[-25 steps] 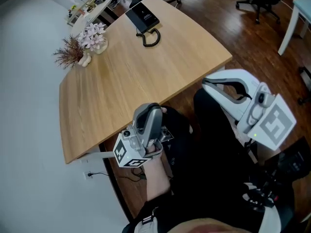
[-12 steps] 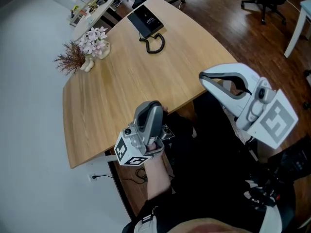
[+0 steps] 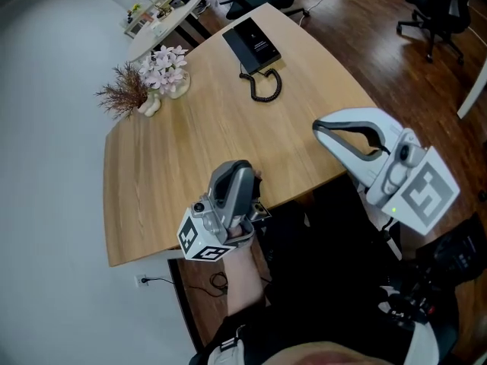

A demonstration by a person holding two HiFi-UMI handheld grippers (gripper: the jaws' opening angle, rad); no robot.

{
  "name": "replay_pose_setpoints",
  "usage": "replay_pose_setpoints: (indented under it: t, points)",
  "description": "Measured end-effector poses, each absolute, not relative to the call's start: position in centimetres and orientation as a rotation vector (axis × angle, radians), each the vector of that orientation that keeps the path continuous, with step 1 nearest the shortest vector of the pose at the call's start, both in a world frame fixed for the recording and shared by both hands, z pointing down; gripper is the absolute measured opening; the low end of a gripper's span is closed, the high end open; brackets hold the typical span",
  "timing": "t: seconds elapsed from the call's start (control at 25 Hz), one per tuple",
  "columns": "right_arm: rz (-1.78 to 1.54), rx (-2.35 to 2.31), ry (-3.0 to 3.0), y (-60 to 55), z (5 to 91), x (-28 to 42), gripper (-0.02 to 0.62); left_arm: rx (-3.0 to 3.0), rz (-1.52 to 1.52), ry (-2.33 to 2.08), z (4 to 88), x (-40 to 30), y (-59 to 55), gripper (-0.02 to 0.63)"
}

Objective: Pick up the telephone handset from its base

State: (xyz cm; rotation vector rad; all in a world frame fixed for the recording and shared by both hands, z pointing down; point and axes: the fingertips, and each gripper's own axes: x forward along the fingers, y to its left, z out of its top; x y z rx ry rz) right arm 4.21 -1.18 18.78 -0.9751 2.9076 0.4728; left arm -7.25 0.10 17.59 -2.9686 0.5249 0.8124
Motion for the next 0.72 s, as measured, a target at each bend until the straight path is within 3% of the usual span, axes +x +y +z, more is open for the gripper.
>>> replay_pose_setpoints:
  t: [0.72]
  points:
    - [0.323,-1.028,2.927,-8.4,22.0,5.9,0.003,-2.967,0.605,0.548,15.5,-6.0,-11.5,0.002]
